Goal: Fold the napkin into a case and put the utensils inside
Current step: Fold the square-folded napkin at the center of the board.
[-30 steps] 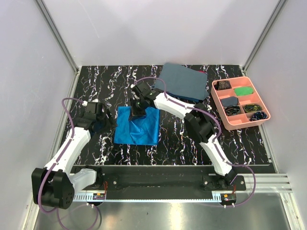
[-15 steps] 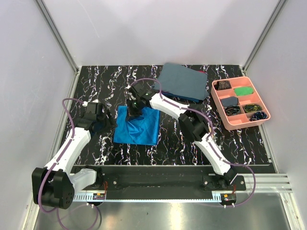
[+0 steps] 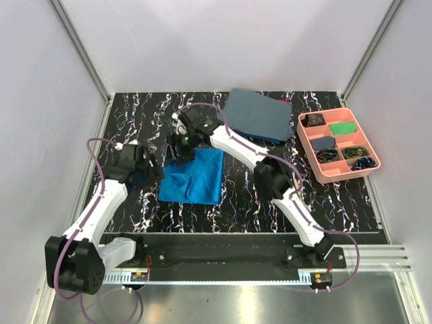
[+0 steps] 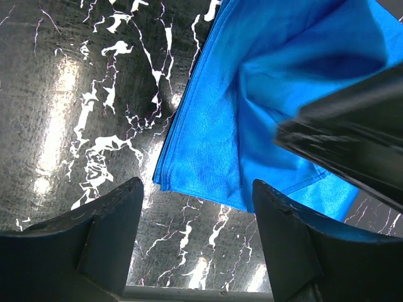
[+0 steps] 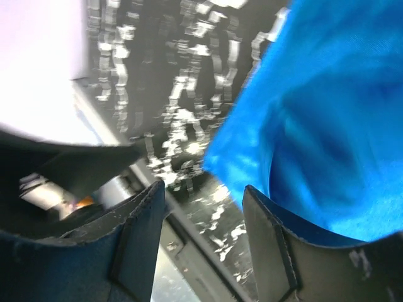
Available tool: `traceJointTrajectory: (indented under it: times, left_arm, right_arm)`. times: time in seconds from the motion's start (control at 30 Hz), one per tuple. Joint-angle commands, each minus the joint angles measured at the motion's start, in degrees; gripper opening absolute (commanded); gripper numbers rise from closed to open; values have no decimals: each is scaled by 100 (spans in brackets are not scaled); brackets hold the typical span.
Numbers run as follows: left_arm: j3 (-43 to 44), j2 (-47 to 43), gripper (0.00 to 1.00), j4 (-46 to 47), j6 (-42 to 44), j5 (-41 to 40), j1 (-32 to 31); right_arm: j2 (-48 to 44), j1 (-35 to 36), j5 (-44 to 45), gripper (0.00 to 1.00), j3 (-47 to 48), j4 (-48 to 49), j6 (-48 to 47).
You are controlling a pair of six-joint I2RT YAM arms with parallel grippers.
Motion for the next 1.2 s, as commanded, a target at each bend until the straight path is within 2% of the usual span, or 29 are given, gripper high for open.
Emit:
traceJointTrajectory:
  times: [0.0,0.13,0.3,0.43,0.63,0.73,0.87,1.17]
  left_arm:
    - [202,-87,73,39,121,-149,73]
    - [325,9,72,30,297,87,109]
    - [360,325,72,319,376,763,117]
    - [658,966,72,303,499,1116,118]
    - [318,1161,67,566,193,897,118]
    - [27,1038,65,610,25,616,118]
    - [-395,819,63,715,-195,282,118]
    - [-1160,572,53,1058,-424,-114,118]
  right_arm:
    - [-738,-213,-670,61,283,117,81]
    - [-1000,-397,-127,61,4,-173,-122]
    - [-1554,-556,340,56,-1305,2,-490]
    - [-2028,-609,236,56,-2544,695,-500]
    - [-2161,-697,-598,47,-3976,1871,-158]
    - [-2336,-679,-889,48,-4644,2592,194]
    - [-2320,-670,-959,48,-4928,2815,299]
    - [-2153,-618,-1197,41,-5253,3729,950]
